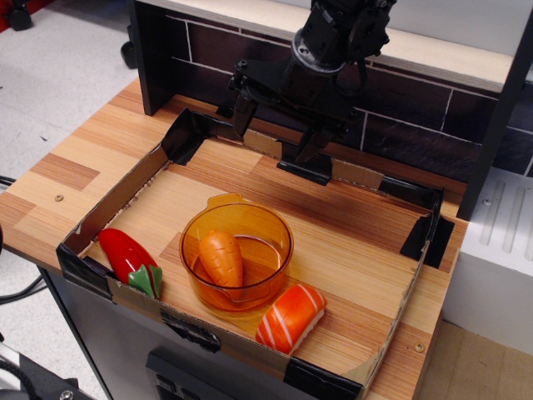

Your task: Take carrot out of pot

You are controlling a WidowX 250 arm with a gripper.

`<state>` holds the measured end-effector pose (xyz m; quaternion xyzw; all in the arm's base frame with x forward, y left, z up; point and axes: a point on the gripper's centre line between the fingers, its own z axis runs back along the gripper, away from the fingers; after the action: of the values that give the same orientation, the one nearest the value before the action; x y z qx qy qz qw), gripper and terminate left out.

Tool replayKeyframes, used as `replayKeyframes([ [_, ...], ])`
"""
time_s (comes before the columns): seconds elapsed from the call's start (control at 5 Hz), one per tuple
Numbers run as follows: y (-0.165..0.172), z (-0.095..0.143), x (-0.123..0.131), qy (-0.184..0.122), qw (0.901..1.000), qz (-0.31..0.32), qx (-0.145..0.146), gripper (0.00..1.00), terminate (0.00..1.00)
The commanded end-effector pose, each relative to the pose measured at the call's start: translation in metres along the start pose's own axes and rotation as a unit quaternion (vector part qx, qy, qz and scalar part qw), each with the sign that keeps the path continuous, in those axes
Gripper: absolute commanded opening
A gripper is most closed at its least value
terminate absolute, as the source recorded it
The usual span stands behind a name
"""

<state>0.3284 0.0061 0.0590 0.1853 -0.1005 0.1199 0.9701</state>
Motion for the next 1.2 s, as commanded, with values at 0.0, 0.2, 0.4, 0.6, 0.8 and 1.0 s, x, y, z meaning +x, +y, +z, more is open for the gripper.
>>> replayKeyframes([
  [0.0, 0.0, 0.0, 0.0, 0.0, 1.0, 0.0, 0.0, 1.0, 0.0],
  [0.2, 0.01, 0.023, -0.005, -0.009, 0.9992, 0.034, -0.02, 1.0, 0.0],
  [0.4, 0.027, 0.044, -0.015, 0.007, 0.995, 0.088, -0.047, 1.0, 0.0],
  [0.6, 0.041, 0.059, -0.032, 0.007, 0.9848, 0.163, -0.059, 1.0, 0.0],
  [0.8, 0.041, 0.06, -0.054, 0.05, 0.9694, 0.236, -0.046, 1.0, 0.0],
  [1.0, 0.037, 0.044, -0.077, 0.082, 0.9601, 0.263, -0.047, 1.0, 0.0],
])
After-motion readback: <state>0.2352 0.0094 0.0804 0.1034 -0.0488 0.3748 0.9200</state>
